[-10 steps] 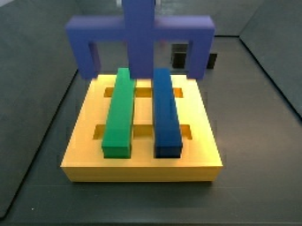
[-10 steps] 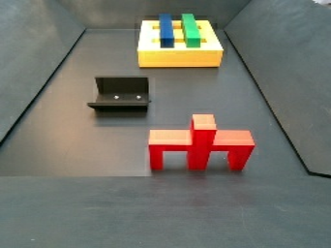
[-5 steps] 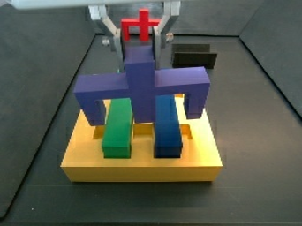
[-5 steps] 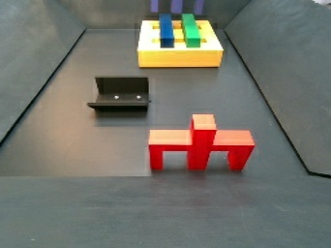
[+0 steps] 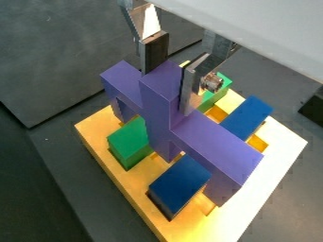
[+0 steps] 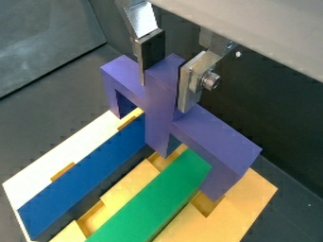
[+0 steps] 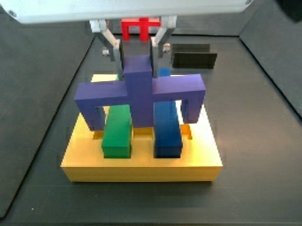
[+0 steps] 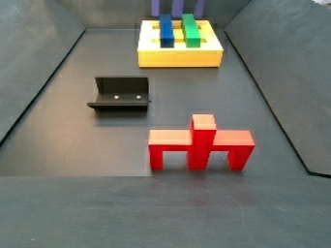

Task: Pick up the purple object. Move up. Move to above the board. Insert the purple object.
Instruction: Insert the purple object.

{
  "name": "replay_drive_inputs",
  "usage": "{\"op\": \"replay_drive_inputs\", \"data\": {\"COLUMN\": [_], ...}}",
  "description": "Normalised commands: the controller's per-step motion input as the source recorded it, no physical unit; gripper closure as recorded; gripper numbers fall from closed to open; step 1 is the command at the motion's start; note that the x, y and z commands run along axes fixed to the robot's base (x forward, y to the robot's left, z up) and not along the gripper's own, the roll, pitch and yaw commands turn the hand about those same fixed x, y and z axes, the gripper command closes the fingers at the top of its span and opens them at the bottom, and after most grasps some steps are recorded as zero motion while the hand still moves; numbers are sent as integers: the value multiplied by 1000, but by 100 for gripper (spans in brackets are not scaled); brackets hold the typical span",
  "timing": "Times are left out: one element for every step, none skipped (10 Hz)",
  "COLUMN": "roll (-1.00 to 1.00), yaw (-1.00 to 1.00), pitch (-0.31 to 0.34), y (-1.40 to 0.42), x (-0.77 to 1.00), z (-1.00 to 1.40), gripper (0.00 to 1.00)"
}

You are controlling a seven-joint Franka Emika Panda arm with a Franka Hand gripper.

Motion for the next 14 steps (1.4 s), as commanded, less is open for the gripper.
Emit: {"op": "replay_drive_inputs", "data": {"roll": [-83, -84, -99, -130, -113, -113, -189, -216, -189, -163, -136, -86, -64, -71], "yaw": [-17, -20, -14, -54, -54, -57, -69, -69, -80, -34, -20, -40, -43, -37], "pitch": [-11, 0, 0, 0, -3, -19, -46, -39, -16, 0, 0, 0, 0, 0], "y": [9, 0, 6, 86, 63, 69, 71, 0, 0, 0, 0, 0, 0, 0], "x": [0, 3, 23, 0, 0, -3, 0, 0, 14, 14, 0, 0, 0, 0], "z": [-177, -131, -77, -126, -120, -111, -197, -231, -223, -177, -140, -129, -169, -203], "gripper": [100, 100, 100, 100, 100, 100, 100, 100, 100, 100, 100, 100, 100, 100]}}
